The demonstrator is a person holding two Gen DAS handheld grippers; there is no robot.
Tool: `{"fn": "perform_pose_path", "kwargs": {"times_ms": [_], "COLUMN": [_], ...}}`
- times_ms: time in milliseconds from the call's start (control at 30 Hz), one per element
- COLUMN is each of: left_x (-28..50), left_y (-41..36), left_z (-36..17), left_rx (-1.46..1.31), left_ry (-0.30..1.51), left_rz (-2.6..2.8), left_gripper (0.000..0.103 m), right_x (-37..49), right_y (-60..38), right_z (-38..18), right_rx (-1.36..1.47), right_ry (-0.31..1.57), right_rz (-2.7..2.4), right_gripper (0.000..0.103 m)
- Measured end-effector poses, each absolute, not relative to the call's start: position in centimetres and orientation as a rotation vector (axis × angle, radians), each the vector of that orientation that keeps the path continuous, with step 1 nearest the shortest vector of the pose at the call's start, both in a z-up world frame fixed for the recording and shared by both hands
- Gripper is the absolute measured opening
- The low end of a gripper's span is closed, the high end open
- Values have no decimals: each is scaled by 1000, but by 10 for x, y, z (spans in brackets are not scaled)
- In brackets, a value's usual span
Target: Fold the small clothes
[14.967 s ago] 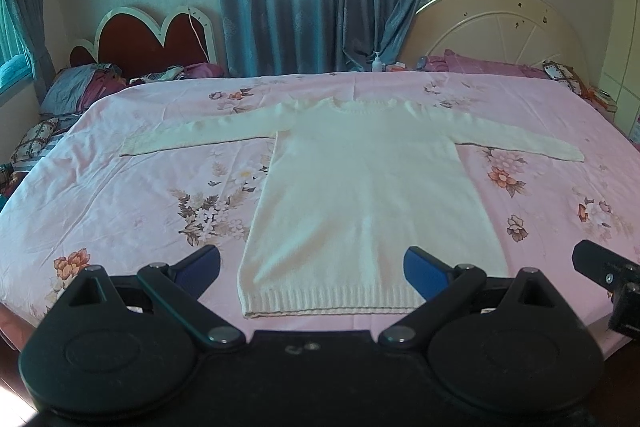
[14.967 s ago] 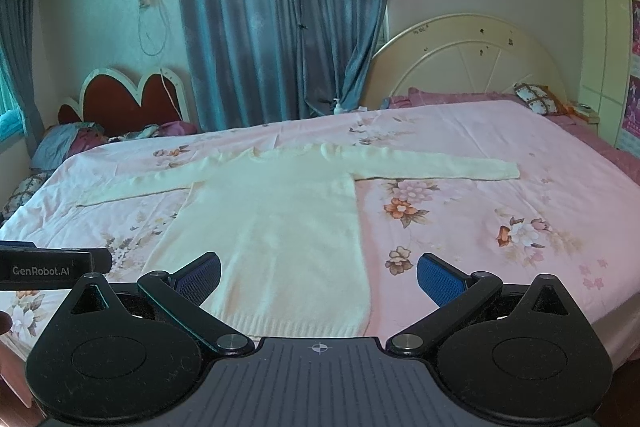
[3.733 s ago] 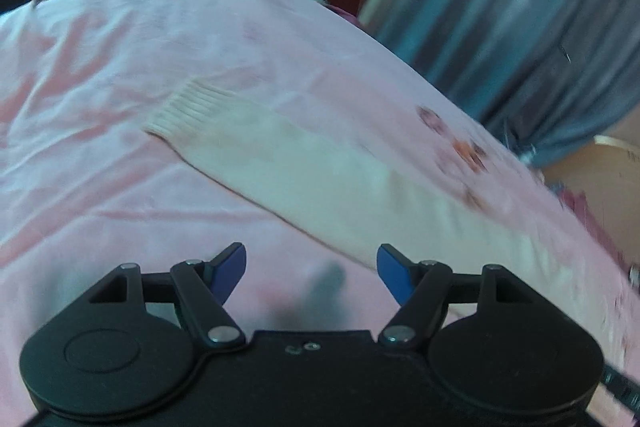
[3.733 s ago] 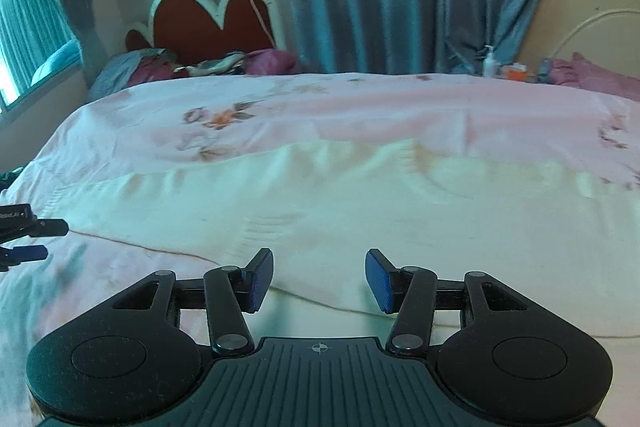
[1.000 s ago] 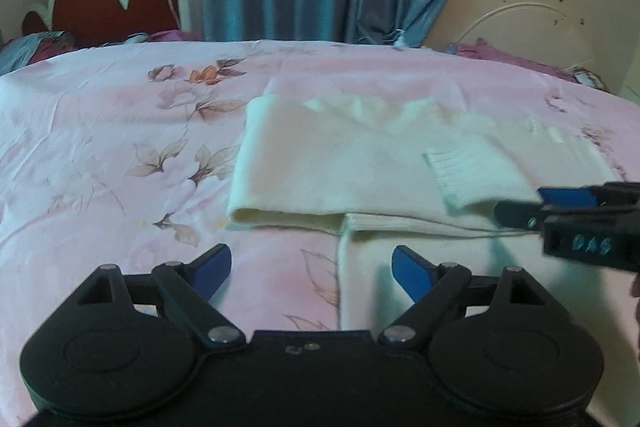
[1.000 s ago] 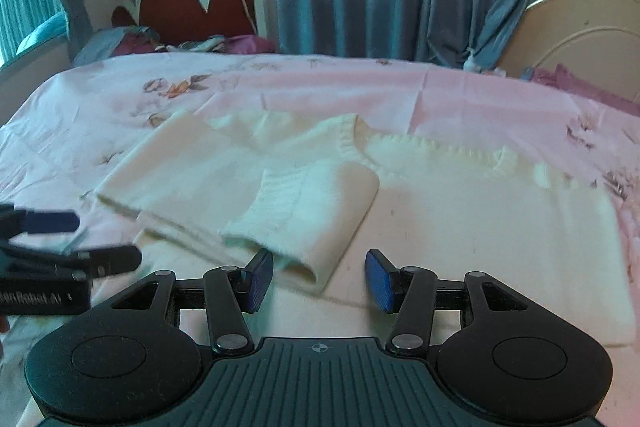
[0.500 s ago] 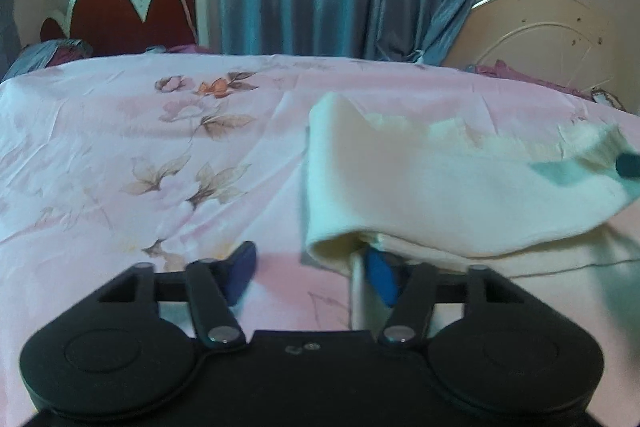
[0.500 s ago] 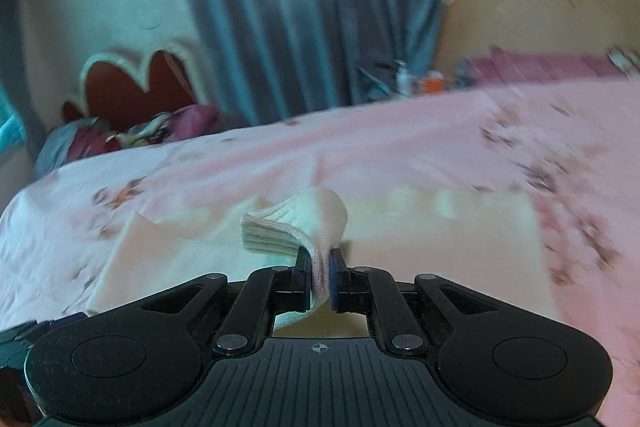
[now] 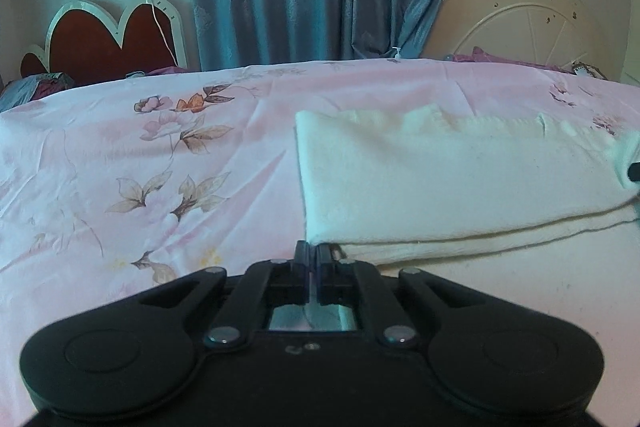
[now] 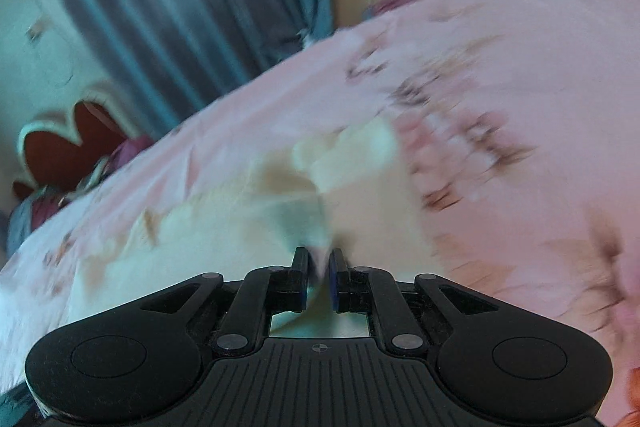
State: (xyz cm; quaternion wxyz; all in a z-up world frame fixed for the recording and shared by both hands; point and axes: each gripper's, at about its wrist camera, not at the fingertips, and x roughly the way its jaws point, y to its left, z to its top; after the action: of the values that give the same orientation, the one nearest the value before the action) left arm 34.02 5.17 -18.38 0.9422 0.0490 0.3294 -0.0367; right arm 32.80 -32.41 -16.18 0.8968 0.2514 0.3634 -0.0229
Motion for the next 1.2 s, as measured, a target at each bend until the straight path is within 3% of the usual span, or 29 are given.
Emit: {"fn": "perform_pose_path", "kwargs": {"times_ms": [333, 367, 400, 433, 467, 533, 567, 600, 633, 900, 1067, 1200], "left_x": [340, 339, 339, 339, 339, 339, 339, 340, 340, 340, 329, 321], "left_y": [52, 52, 51, 51, 52, 51, 51, 50, 50, 50, 65, 81], "left_z": [-182, -182, -182, -182, -182, -182, -182, -183, -183, -182, -166, -149], "left_rx": [91, 92, 93, 94, 92, 96, 101, 106, 107, 130, 78, 18], "left_ry": [686, 686, 686, 686, 686, 686, 686, 685, 685, 694, 702, 693], "left_rz": [-87, -87, -87, -86, -85, -84, -84, -84, -84, -91, -106, -104], "left_gripper": [3, 3, 3, 3, 3, 3, 3, 3, 3, 4, 21, 25], "right_x": [324, 324, 323, 321, 319, 318, 318, 319, 319, 300, 295, 295], "right_y": [-336, -336, -337, -337, -338, -335, -333, -332, -332, -333, -332, -340], "right_z": [-164, -166, -168, -168, -166, -162, -160, -160, -160, -165, -143, -135], "right_rx": [598, 606, 614, 628, 637, 611, 586, 567, 560, 492, 411, 374], "right_ry": [760, 775, 782, 769, 760, 741, 739, 748, 756, 790, 754, 712], "right_rz": [-15, -13, -14, -7, -7, -19, -28, -31, -36, -52, -33, -65], "right_gripper": [10, 15, 34, 42, 42, 40, 32, 7, 3, 2, 4, 4]}}
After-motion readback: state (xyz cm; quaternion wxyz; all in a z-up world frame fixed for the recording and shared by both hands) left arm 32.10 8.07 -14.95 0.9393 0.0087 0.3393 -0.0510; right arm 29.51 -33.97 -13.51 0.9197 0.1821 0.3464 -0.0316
